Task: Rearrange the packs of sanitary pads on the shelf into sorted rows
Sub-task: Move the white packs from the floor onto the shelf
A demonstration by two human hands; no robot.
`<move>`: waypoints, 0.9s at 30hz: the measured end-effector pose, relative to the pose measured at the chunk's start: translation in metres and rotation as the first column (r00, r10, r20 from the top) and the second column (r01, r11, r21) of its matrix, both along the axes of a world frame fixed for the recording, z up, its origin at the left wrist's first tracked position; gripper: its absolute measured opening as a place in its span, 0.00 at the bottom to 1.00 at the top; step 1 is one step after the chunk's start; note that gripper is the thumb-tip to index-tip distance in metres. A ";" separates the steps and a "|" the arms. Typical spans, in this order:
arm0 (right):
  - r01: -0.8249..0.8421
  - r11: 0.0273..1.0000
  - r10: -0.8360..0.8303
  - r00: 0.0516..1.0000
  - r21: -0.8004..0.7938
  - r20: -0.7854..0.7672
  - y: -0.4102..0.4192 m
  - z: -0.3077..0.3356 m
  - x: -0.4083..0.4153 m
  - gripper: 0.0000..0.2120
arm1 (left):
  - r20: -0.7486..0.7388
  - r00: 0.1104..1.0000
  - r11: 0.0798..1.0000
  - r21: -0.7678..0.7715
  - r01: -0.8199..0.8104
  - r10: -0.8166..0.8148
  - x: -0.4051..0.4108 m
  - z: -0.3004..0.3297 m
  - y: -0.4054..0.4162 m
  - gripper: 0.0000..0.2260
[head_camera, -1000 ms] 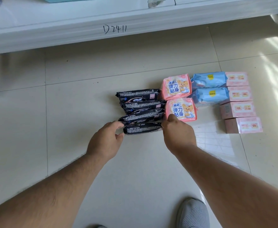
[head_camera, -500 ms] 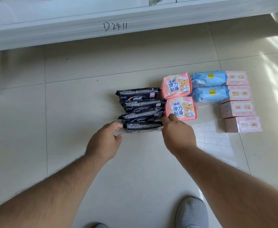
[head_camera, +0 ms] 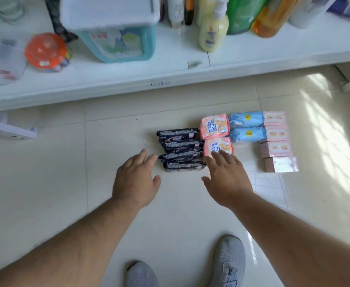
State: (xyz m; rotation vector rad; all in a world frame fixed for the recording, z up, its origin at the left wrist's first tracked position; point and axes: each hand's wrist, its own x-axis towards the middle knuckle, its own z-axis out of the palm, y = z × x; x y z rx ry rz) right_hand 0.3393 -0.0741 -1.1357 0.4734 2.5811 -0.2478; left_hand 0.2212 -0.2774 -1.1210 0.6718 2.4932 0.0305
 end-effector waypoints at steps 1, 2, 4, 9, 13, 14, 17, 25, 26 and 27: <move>-0.015 1.000 0.015 0.999 -0.008 0.039 -0.001 0.025 -0.001 0.30 | 0.008 1.000 1.000 -0.014 0.012 -0.012 0.000 0.025 0.002 0.27; -0.026 1.000 0.026 0.997 -0.008 0.069 -0.002 0.051 -0.003 0.31 | 0.013 1.000 1.000 -0.022 0.022 -0.022 0.000 0.053 0.004 0.27; -0.039 0.999 0.040 0.994 -0.013 0.105 -0.005 0.108 -0.007 0.33 | 0.030 0.999 0.999 -0.022 0.028 -0.028 0.002 0.110 0.007 0.27; -0.065 0.998 0.066 0.993 -0.017 0.098 -0.013 0.273 -0.013 0.34 | 0.052 0.997 0.999 -0.004 0.052 -0.052 0.006 0.276 0.008 0.27; -0.081 0.997 0.082 0.997 -0.010 0.012 -0.021 0.420 -0.024 0.33 | 0.012 0.997 0.997 0.035 0.072 -0.073 0.003 0.421 0.007 0.28; -0.083 0.996 0.083 0.996 -0.011 -0.011 -0.024 0.457 -0.028 0.33 | -0.002 0.997 0.996 0.044 0.073 -0.073 0.002 0.455 0.006 0.28; -0.095 0.995 0.096 0.992 0.015 -0.084 -0.030 0.562 -0.040 0.35 | -0.085 0.993 0.994 0.070 0.085 -0.079 -0.003 0.551 0.001 0.29; -0.097 0.985 0.138 0.944 0.145 -0.301 -0.055 0.779 -0.051 0.36 | -0.275 0.960 0.974 0.198 0.106 -0.049 -0.009 0.745 -0.025 0.30; -0.098 0.981 0.148 0.932 0.165 -0.330 -0.059 0.799 -0.050 0.36 | -0.307 0.951 0.971 0.210 0.114 -0.045 -0.010 0.764 -0.029 0.30; -0.098 0.978 0.159 0.923 0.184 -0.352 -0.063 0.816 -0.050 0.36 | -0.342 0.939 0.967 0.222 0.125 -0.043 -0.011 0.783 -0.033 0.29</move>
